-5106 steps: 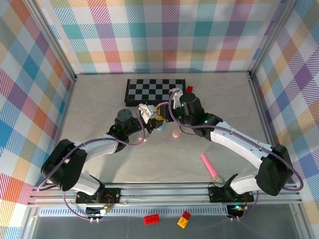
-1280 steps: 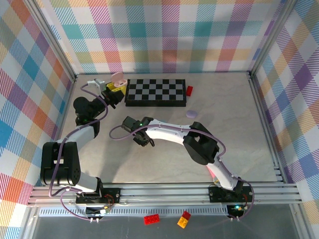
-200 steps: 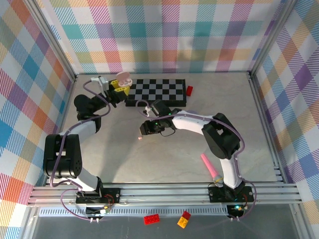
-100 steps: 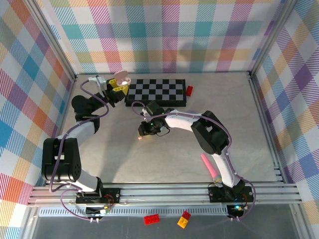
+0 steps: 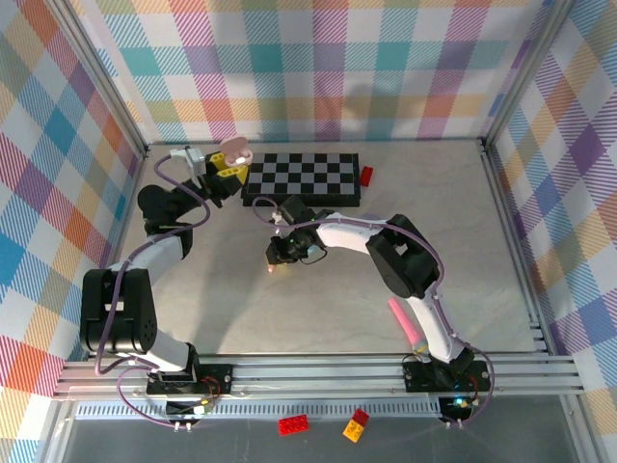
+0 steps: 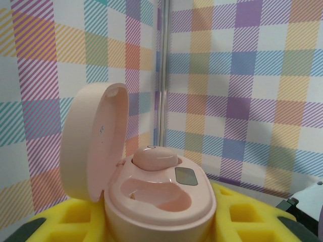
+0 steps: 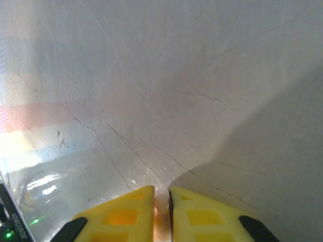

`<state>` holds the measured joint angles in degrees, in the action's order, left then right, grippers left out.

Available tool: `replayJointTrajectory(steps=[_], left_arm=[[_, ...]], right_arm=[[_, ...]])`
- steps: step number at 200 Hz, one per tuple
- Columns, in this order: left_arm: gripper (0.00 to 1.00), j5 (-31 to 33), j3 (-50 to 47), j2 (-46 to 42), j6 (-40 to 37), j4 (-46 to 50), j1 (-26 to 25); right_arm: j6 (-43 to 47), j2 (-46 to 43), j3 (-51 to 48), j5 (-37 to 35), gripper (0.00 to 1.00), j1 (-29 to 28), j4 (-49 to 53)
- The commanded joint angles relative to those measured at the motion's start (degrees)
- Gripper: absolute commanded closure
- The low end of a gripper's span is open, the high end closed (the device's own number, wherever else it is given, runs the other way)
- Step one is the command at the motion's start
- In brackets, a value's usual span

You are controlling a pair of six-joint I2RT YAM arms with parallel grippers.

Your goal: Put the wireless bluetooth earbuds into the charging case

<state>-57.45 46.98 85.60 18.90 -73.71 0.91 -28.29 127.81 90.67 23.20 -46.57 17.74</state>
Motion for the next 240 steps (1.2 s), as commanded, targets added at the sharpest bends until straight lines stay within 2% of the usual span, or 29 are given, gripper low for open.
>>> replayJointTrajectory(steps=[1,67,129,196,240], left_arm=[[0.65,-0.73,-0.48,-1.93,0.88,-3.32,0.59],[0.65,0.01,-1.28,-2.69,0.24,-3.28,-0.18],[0.65,0.5,-2.39,-3.12,-0.1,-3.21,-2.46],[0.65,1.59,-3.0,-3.31,-1.34,-3.11,-6.01],[0.65,2.43,-4.16,-5.2,-2.03,-2.62,-7.86]], right_arm=[[-0.16,0.58,1.14,0.15,0.87,-0.46,1.77],[-1.06,-7.01,-5.08,-5.56,0.9,0.29,0.08],[-5.3,-20.76,-23.33,-11.22,0.94,3.7,-5.38],[-9.83,-38.66,-44.12,-18.57,0.94,10.25,-3.73],[-10.42,-40.88,-49.71,-19.94,0.92,13.61,-4.49]])
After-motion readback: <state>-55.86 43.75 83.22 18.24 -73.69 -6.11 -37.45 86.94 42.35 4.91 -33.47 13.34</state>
